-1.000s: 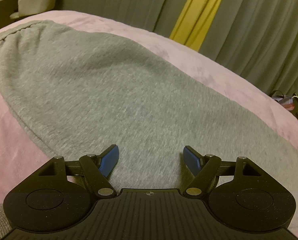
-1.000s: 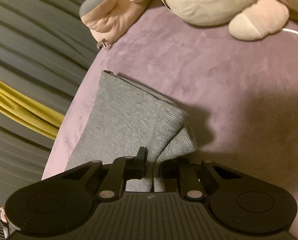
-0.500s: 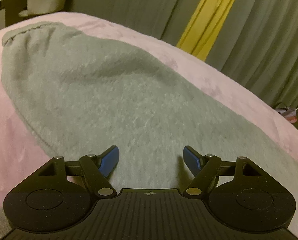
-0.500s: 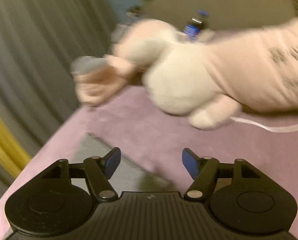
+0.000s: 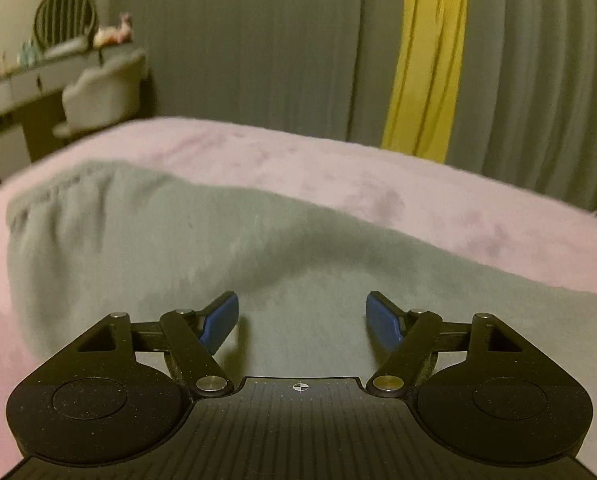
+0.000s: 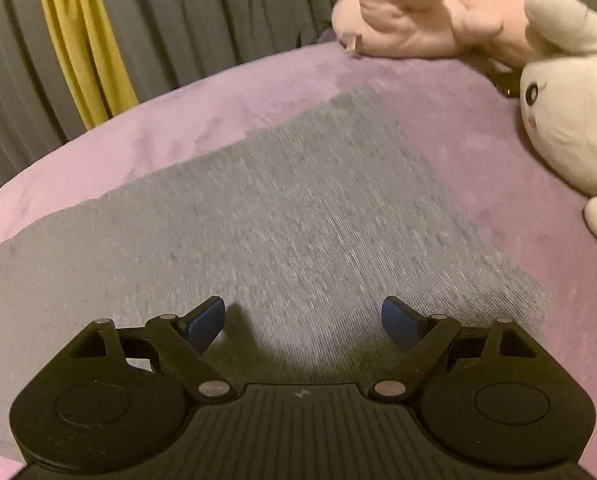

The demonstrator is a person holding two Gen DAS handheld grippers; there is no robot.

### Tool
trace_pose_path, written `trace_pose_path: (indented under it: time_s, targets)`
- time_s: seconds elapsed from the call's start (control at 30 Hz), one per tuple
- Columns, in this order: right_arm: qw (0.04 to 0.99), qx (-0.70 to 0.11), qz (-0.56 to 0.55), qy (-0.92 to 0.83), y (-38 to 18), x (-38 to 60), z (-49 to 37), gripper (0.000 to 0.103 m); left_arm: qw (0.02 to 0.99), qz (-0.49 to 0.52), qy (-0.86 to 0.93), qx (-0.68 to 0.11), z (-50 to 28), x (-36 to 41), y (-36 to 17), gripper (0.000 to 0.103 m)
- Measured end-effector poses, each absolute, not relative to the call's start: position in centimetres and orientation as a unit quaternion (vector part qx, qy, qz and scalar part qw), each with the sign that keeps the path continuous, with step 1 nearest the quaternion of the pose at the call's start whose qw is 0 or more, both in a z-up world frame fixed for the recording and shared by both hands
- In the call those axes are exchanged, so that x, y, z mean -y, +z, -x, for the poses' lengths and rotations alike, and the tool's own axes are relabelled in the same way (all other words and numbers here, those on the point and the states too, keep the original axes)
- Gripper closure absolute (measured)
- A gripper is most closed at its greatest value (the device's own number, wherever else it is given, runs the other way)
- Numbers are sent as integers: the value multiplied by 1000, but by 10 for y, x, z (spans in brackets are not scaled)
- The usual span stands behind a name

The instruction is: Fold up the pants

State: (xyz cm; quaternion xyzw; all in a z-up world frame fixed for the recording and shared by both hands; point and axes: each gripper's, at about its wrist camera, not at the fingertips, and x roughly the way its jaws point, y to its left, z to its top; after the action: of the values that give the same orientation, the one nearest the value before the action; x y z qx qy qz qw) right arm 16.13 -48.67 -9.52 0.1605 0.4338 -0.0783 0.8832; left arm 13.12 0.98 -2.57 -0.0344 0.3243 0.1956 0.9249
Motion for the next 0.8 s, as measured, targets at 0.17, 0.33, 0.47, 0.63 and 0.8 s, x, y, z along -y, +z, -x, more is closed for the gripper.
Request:
trace_pose_path:
  time_s: [0.17, 0.33, 0.47, 0.63, 0.8]
  targets:
    - [885, -433, -157, -75, -103, 483, -168, 7, 907, 88, 243, -331, -164, -52, -44, 9]
    - [887, -439, -123, -76, -106, 470, -173, 4, 879, 144, 323, -320, -171, -100, -53, 7]
    - [888, -435, -124, -81, -108, 470, -173, 4, 882, 132, 298, -340, -158, -108, -51, 8]
    - [888, -436, -117, -85, -108, 467, -174, 4, 885, 47, 260, -384, -132, -107, -42, 8]
    - [888, -433, -131, -82, -107, 472, -172, 4, 881, 87, 244, -397, -98, -123, -20, 16]
